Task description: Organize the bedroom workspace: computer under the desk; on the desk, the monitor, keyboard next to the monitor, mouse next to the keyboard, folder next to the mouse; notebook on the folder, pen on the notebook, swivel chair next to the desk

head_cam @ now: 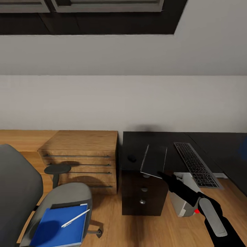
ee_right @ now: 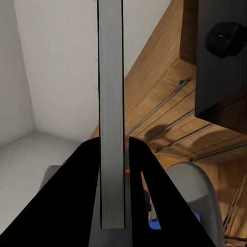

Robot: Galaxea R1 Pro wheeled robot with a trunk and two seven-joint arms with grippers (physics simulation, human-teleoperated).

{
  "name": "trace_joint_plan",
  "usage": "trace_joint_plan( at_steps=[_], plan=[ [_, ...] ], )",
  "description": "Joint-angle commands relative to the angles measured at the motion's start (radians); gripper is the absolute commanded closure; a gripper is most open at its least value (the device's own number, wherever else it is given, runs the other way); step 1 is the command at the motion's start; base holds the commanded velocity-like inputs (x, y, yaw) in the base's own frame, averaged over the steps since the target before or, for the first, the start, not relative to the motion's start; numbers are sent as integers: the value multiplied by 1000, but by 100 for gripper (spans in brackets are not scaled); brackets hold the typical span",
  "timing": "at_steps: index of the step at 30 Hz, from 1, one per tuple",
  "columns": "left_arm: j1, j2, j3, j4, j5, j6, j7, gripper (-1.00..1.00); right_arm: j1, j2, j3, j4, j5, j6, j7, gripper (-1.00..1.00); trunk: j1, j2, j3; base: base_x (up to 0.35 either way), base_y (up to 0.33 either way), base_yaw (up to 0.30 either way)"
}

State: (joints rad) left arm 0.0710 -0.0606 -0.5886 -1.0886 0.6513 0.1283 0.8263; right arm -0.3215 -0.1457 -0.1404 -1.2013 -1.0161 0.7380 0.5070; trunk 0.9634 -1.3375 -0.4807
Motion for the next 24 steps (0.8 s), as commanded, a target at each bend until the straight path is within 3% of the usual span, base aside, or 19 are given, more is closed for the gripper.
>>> trace_joint_plan(
  at_steps=[1, 19, 24],
  plan=[
    [0, 0, 0, -2, 2, 6, 5, -100, -1, 0, -3, 1, -4, 7, 3, 100, 0, -1, -1, 152, -55, 0],
    [0, -1, -1, -3, 2, -3, 5, -100, -1, 9, -4, 39, -4, 7, -2, 100, 0, -1, -1, 146, -29, 0],
    [0, -1, -2, -40, 3, -4, 5, -100, -1, 7, -12, 106, -16, 15, -6, 100, 0, -1, -1, 34, 0, 0]
  ],
)
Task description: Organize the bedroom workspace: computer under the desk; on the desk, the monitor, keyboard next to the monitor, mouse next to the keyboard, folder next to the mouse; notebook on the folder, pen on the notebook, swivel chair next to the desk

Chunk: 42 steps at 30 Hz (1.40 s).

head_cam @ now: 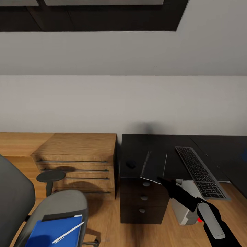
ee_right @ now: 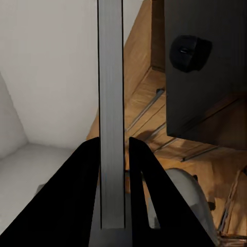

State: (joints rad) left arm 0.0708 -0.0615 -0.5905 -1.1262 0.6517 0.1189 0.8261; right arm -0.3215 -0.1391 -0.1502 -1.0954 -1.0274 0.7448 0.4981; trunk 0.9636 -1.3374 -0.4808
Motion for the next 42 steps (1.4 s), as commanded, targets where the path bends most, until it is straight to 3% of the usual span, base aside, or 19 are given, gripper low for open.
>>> trace_joint_plan(
  at_steps=[1, 8, 10, 11, 16, 26, 42],
  plan=[
    [1, 1, -5, -88, 4, 7, 5, -100, -1, 0, -13, 20, -54, 12, 1, 100, 0, -1, -1, 4, 0, 0],
    [1, 4, -35, -179, 3, 11, 6, -100, -1, -2, -19, 31, -110, 13, -1, 100, 0, -1, -1, 1, 0, 0],
    [1, 5, -42, -243, 4, 16, 7, -100, -1, -2, -19, 39, -115, 13, -8, 100, 0, -1, -1, 0, 0, 0],
    [1, 7, -44, -357, 5, 21, 12, -100, -1, -2, -20, 48, -120, 12, -27, 100, 0, -1, -1, 0, 0, 0],
    [1, 9, -43, -454, 5, 26, 13, -100, -1, -2, -21, 51, -122, 10, -39, 100, 0, -1, -1, 0, 0, 0],
    [1, 50, -44, -466, 16, 22, 14, -100, -1, 0, -33, 58, -123, 6, -42, 100, 31, -57, -26, 0, 0, 0],
    [1, 59, -46, -461, 13, 22, 15, -100, -1, 1, -32, 60, -123, 10, -43, 100, 92, -169, -76, 0, 0, 0]
  ],
)
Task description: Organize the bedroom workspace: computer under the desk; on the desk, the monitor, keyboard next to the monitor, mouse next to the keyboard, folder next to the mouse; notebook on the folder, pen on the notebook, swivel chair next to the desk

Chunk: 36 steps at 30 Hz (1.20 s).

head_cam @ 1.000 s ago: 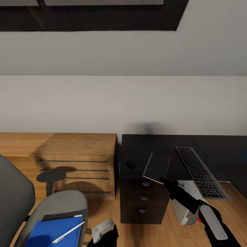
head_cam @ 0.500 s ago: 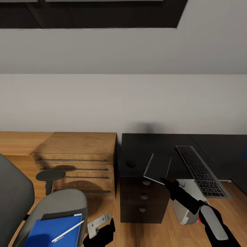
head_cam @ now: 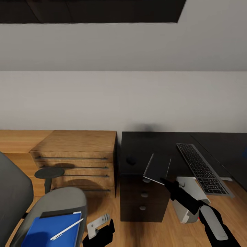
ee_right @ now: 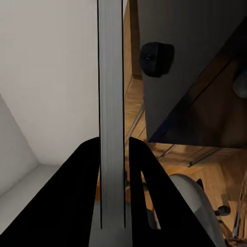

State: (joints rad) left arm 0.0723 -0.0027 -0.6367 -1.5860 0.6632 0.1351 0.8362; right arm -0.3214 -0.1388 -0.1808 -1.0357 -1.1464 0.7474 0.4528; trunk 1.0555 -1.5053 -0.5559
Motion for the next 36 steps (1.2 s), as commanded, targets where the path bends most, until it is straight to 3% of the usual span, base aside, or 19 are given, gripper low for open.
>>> trace_joint_plan(
  at_steps=[1, 16, 36],
  plan=[
    [0, 0, 0, -2, 2, 6, 5, -100, -1, 0, -2, 0, -4, 8, 3, 100, 4, -8, -4, 0, 0, 0],
    [0, 0, -1, -1, 2, 7, 4, -100, -1, -1, -4, 0, -4, 10, 3, 100, 61, -113, -51, 0, 0, 0],
    [0, 1, -1, 27, 2, 6, 3, -100, -1, -1, -5, 5, -4, 7, 1, 100, 61, -113, -51, 61, 0, 0]
  ],
)
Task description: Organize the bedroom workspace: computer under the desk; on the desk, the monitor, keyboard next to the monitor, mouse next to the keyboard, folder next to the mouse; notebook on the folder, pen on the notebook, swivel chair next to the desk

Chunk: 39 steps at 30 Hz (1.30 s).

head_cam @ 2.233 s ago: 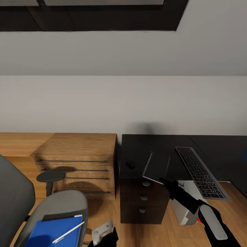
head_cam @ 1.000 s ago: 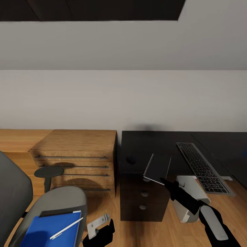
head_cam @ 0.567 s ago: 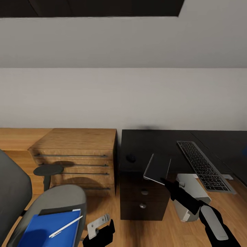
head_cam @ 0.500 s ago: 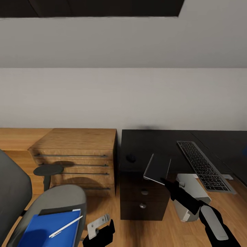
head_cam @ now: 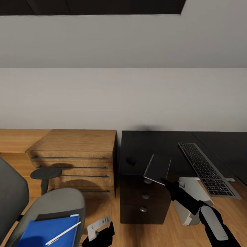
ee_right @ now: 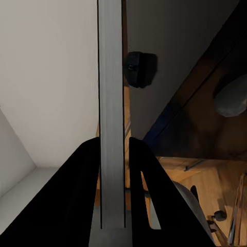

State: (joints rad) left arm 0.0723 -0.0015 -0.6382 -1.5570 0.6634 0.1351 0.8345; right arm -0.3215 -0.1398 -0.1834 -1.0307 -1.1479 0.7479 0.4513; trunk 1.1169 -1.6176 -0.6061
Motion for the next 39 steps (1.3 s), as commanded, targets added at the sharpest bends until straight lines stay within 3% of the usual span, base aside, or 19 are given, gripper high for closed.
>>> trace_joint_plan(
  at_steps=[1, 16, 24, 39],
  plan=[
    [0, 0, 0, -2, 2, 6, 5, -100, -1, 0, -2, 1, -3, 7, 3, 100, 0, 0, -1, 55, 0, 0],
    [0, 1, -1, -1, 2, 6, 6, -100, -1, 0, -1, 3, -3, 6, 3, 100, 0, 0, -1, 37, 0, 0],
    [0, 1, -1, -1, 2, 6, 6, -100, -1, 0, -1, 3, -3, 5, -3, 100, 31, -56, -26, 1, 0, 0],
    [0, 1, -1, -1, 4, 6, 6, -100, -1, 0, -1, 3, -3, 7, -14, 100, 31, -56, -26, 0, 0, 0]
  ],
)
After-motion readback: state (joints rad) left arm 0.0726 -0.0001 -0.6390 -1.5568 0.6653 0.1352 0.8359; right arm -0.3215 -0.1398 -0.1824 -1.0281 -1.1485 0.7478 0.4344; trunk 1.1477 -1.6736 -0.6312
